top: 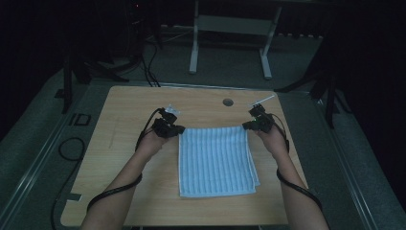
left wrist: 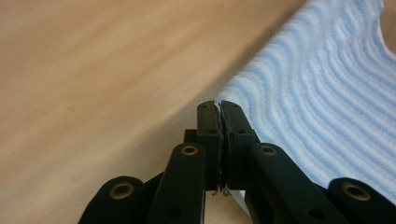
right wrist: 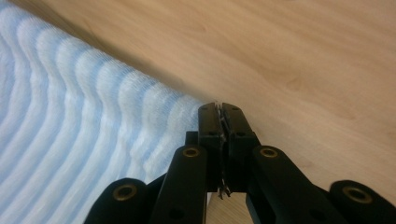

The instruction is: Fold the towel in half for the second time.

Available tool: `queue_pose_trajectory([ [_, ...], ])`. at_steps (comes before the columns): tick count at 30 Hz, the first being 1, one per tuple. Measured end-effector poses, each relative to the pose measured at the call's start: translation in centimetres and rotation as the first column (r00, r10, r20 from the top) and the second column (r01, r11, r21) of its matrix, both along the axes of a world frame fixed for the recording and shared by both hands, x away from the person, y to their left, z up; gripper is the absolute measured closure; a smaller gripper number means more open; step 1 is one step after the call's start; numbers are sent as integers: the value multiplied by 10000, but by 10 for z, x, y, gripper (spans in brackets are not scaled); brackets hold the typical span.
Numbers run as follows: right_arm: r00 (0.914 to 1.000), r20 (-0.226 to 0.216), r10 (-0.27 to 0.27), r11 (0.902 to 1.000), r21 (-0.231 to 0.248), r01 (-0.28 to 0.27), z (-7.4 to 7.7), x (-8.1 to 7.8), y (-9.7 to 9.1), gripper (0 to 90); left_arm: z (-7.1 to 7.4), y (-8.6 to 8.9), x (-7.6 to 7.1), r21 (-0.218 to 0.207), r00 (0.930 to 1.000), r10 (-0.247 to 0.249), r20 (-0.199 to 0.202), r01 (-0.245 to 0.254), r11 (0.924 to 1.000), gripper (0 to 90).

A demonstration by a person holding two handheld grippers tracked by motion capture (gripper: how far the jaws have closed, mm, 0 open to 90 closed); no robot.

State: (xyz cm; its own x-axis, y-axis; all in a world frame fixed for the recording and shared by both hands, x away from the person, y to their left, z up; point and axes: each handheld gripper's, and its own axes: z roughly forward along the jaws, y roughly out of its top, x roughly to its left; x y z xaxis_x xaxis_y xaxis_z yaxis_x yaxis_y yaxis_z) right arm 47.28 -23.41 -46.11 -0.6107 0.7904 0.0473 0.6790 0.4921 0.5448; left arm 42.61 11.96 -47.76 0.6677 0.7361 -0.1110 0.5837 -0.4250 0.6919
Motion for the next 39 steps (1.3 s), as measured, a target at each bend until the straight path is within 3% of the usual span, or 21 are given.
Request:
queue_pose_trajectory([
  [3, 9998, 185, 100, 9999, 45, -100, 9, -4, -1, 877, 7, 3, -2, -50, 9998, -47, 203, 48, 10000, 873],
  [4, 9978, 594, 300, 9994, 148, -309, 23, -14, -2, 877, 16, 4, -5, -126, 9990, -186, 400, 191, 9997, 872],
  [6, 9955, 875, 375, 9987, 318, -404, 31, -22, -4, 876, 20, 4, -7, -54, 9983, -184, 544, 187, 9998, 872],
  [8, 9939, 1017, 431, 9983, 353, -469, 35, -28, -5, 876, 28, 6, -14, -286, 9970, -327, 699, 348, 9990, 872],
  [12, 9865, 1518, 615, 9945, 748, -735, 46, -53, -13, 876, 40, 10, -38, -668, 9914, -724, 1095, 800, 9946, 871],
  [14, 9837, 1635, 742, 9912, 965, -908, 48, -66, -18, 876, 41, 12, -49, -775, 9892, -830, 1206, 928, 9927, 871],
  [15, 9809, 1750, 849, 9890, 1046, -1043, 49, -80, -20, 876, 40, 13, -57, -846, 9885, -938, 1189, 1042, 9910, 871],
  [16, 9809, 1750, 849, 9890, 1046, -1043, 49, -80, -20, 876, 40, 13, -62, -831, 9877, -955, 1239, 1062, 9909, 871],
  [17, 9767, 1860, 1072, 9857, 1082, -1288, 48, -95, -23, 876, 39, 13, -71, -803, 9861, -1043, 1290, 1152, 9901, 871],
  [18, 9767, 1860, 1072, 9857, 1082, -1288, 48, -95, -23, 876, 38, 14, -76, -871, 9849, -1173, 1271, 1289, 9878, 871],
  [19, 9745, 1895, 1205, 9841, 1059, -1423, 47, -109, -27, 876, 37, 14, -85, -964, 9839, -1240, 1283, 1368, 9859, 870],
  [21, 9745, 1895, 1205, 9841, 1059, -1423, 47, -109, -27, 876, 35, 14, -90, -884, 9835, -1266, 1292, 1386, 9864, 870],
  [22, 9743, 1885, 1231, 9829, 1125, -1460, 46, -114, -29, 876, 30, 11, -106, -723, 9785, -1654, 1233, 1751, 9819, 870],
  [23, 9747, 1694, 1456, 9816, 981, -1637, 38, -134, -32, 876, 23, 9, -118, -502, 9748, -1931, 1117, 1996, 9786, 870],
  [25, 9748, 1543, 1614, 9812, 811, -1753, 29, -146, -32, 876, 19, 8, -124, -507, 9735, -2033, 1045, 2093, 9765, 869],
  [28, 9781, 1116, 1754, 9802, 732, -1842, 10, -159, -34, 876, 1, 4, -142, -339, 9719, -2274, 606, 2297, 9727, 868],
  [29, 9781, 1116, 1754, 9802, 732, -1842, 10, -159, -34, 876, 1, 4, -142, -339, 9719, -2274, 606, 2297, 9727, 869],
  [31, 9807, 627, 1853, 9782, 839, -1902, -7, -169, -37, 876, -14, 2, -151, -415, 9696, -2437, 241, 2445, 9688, 868],
  [32, 9805, 490, 1905, 9773, 844, -1942, -13, -172, -38, 875, -14, 2, -151, -415, 9696, -2437, 241, 2445, 9688, 867],
  [35, 9823, 161, 1867, 9768, 1034, -1873, -24, -180, -42, 875, -34, -2, -159, -311, 9642, -2632, -316, 2623, 9645, 866],
  [39, 9825, -129, 1859, 9768, 1111, -1833, -34, -187, -43, 863, -42, -3, -164, -299, 9588, -2762, -659, 2748, 9610, 834],
])
